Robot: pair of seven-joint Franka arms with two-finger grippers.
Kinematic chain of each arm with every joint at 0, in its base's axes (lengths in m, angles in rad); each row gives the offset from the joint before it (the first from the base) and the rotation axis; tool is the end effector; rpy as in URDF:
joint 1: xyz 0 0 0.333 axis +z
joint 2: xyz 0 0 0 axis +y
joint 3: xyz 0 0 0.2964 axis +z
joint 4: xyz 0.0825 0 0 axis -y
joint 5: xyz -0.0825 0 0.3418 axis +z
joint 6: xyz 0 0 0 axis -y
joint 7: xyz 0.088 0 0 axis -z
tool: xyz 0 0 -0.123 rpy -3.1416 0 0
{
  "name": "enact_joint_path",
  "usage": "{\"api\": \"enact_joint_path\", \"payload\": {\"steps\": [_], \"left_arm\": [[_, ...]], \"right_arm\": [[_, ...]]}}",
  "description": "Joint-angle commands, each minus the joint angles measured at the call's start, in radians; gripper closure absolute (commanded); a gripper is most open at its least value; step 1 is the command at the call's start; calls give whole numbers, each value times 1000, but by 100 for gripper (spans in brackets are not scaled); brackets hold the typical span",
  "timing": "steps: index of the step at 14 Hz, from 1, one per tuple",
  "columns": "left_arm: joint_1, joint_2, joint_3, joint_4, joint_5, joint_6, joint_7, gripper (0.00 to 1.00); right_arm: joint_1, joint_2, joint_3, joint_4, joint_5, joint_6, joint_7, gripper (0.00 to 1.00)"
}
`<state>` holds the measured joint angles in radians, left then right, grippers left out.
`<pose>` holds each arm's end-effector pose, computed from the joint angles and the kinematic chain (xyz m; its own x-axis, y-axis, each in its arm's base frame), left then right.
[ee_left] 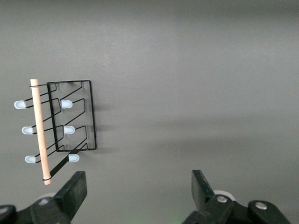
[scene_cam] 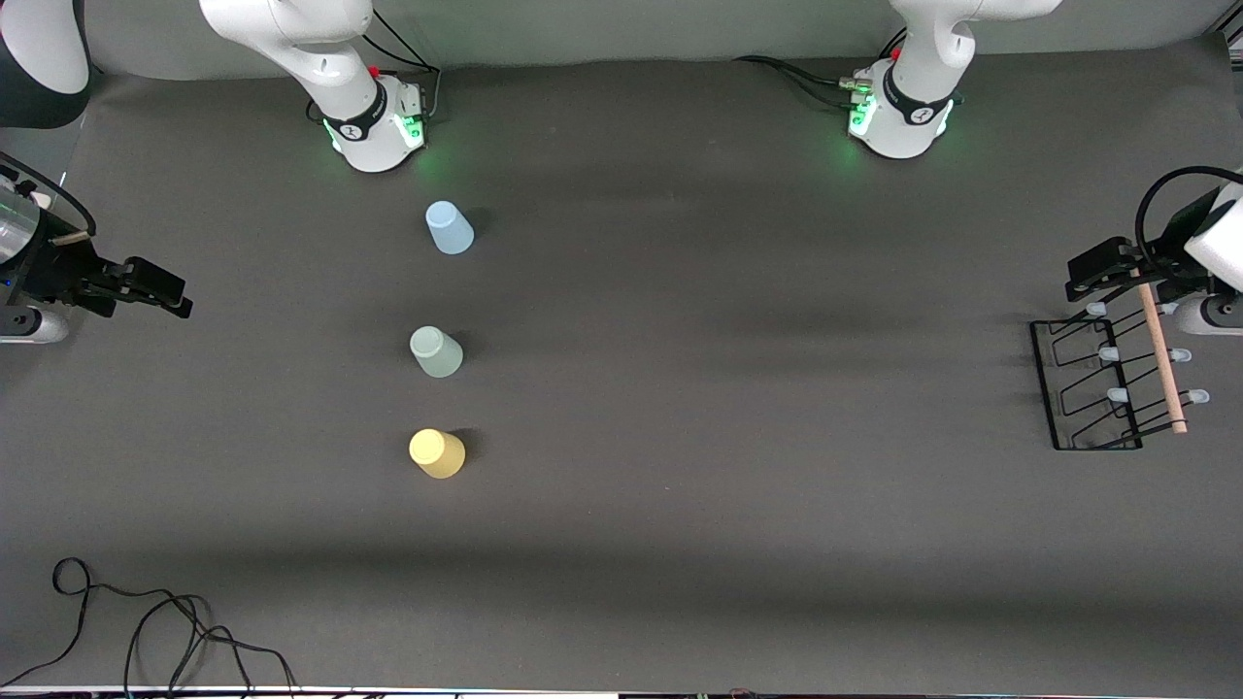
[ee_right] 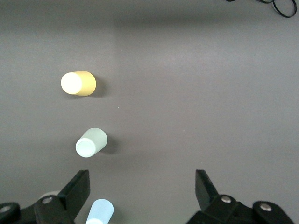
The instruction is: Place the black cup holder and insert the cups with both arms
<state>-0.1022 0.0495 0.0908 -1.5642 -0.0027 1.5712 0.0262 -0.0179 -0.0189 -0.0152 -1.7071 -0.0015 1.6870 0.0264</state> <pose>0.5247 -0.0074 0.5662 0.9984 -0.0375 -0.0423 -0.0376 -0.9993 -0.0007 0.5136 -0.0172 0.5497 0.9982 -0.0593 -0.0012 -0.0593 -0.9982 0.0012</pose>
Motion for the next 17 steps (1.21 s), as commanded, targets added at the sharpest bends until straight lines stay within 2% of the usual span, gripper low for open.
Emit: {"api": "enact_joint_path", "payload": {"steps": [1,11,13,14,17], "left_arm": [[-4,-8,1,-1,15,-7,-11,0],[-1,-10,3,-2,15,-7,3,0],[62,-14,3,-2,16,-8,53,0],[105,-14,3,-2,15,-8,149,0],[271,-11,3,-37,1,4,302,0]], "right_arm": [[10,10,-8,18,-6,-6,1,0],[9,11,-11,21,-5,-6,1,0],[9,11,-11,21,-5,-6,1,0],[9,11,-11,20,-5,-7,3,0],[9,10,-11,18,-6,-13,0,0]]}}
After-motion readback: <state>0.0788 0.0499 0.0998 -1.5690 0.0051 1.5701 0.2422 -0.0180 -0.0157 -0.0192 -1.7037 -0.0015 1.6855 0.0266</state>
